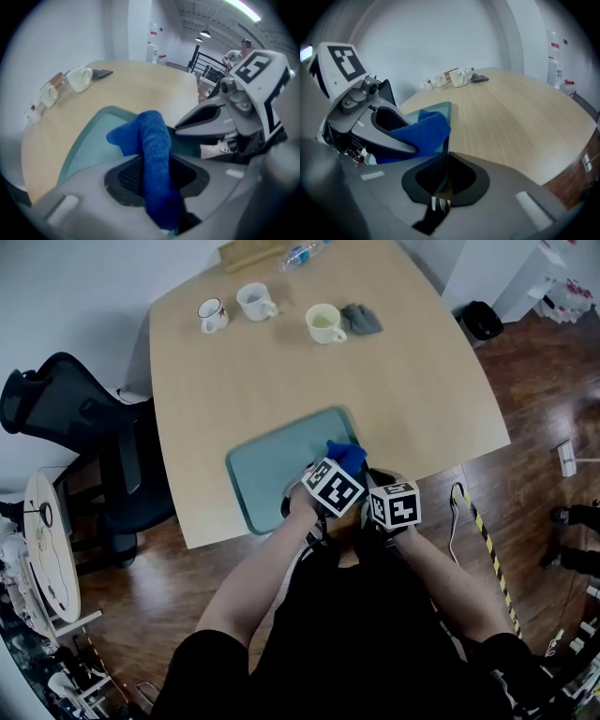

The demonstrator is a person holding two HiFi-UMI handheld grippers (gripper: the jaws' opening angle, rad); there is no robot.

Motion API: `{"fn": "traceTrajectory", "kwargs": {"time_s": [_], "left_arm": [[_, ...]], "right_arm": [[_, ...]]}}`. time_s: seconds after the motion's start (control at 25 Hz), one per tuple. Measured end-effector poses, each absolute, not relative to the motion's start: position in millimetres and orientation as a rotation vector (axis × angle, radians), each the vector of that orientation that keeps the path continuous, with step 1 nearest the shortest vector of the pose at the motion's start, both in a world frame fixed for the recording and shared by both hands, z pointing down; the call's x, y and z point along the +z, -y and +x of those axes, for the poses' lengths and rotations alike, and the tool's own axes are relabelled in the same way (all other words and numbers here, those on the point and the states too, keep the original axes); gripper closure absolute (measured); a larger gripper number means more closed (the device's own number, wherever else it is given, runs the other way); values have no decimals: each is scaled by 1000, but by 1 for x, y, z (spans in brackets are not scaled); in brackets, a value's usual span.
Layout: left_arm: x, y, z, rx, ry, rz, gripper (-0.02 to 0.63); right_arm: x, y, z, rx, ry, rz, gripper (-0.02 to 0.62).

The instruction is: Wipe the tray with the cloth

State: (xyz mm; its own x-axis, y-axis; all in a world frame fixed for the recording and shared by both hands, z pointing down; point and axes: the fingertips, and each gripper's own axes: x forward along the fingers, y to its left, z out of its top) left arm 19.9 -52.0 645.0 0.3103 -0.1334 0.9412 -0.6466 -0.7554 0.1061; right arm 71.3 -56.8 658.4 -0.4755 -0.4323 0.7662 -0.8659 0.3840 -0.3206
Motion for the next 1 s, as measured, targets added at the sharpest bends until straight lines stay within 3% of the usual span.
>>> {"fn": "traceTrajectory", "kwargs": {"time_s": [0.16,0.28,0.48,0.72,1.0], "left_arm": [[644,59,50,1493,602,2161,460],[637,53,35,1379,662,2131,462],[629,3,-73,1126,893,1908,462],[619,-39,-205,1333,1090,1841,462],[637,-66,-175,1512,878,1913,462]], "right_arm": [[658,59,75,983,2080,1094,580],[659,58,77,988,2072,1094,580],[659,61,80,993,2063,1087,580],[659,62,83,996,2038,1105,580],[658,61,75,994,2019,1130,580]]}}
